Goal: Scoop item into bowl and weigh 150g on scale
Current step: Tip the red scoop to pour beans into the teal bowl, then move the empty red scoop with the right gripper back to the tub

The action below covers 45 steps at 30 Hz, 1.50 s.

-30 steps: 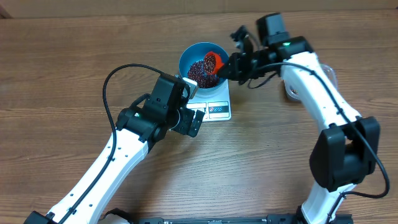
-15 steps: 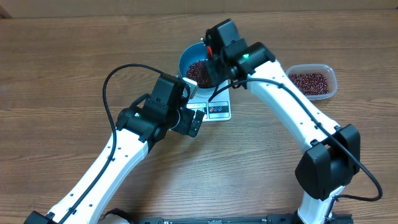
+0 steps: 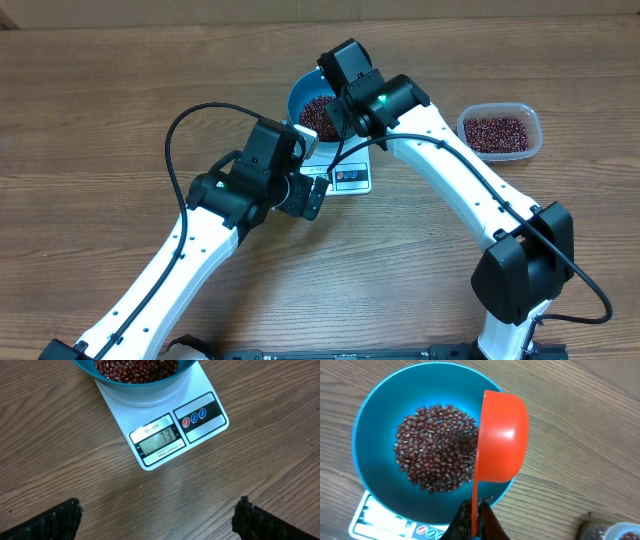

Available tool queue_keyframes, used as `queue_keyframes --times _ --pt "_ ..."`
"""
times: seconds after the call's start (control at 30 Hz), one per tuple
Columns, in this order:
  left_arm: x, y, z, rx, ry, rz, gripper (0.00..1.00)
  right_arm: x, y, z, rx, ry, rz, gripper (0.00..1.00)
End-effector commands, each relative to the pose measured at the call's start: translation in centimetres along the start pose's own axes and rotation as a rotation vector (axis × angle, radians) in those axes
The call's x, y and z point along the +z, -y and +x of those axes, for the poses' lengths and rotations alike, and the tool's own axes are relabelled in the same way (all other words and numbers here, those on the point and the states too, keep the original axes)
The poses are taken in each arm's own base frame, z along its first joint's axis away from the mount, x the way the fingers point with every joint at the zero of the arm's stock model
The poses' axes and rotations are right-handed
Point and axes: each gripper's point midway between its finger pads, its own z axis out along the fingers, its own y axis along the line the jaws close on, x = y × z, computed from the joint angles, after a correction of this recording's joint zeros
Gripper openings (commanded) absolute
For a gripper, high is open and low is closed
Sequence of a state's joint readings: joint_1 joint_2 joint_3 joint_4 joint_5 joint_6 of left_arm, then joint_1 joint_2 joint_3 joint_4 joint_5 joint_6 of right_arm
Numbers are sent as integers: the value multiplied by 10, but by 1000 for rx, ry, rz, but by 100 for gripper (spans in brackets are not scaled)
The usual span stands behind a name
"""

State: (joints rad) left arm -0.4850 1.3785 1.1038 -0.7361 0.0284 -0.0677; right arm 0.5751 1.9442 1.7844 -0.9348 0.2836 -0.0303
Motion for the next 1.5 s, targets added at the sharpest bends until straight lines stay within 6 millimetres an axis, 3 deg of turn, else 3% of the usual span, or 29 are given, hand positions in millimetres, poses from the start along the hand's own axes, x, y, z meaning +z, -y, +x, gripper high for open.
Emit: queue_keyframes --times 0.0,0.2,0.4,0.53,0.63,0.67,0.8,1.03,1.2,1.47 --pt "1 2 2 29 -4 1 99 -24 0 -18 29 68 -91 4" --pt "1 2 2 29 -4 0 100 -45 11 -25 101 107 -264 4" --pt "1 2 2 29 -4 0 99 -71 36 -30 185 160 -426 4" --pt "1 2 2 29 -4 0 100 -89 59 -28 251 189 -522 4" --pt "1 2 2 29 -4 0 100 -102 87 -21 318 204 -557 4" --pt "1 2 2 29 -4 0 100 -106 106 -14 359 204 -545 4" --pt "1 2 2 29 -4 0 99 -109 150 11 447 174 -480 4" --pt "1 2 2 29 -4 0 99 -93 225 82 618 -3 -210 4" --pt "1 2 2 29 -4 0 99 -82 248 118 639 -128 -43 4" --pt "1 2 2 29 -4 0 100 -47 258 161 635 -304 66 4"
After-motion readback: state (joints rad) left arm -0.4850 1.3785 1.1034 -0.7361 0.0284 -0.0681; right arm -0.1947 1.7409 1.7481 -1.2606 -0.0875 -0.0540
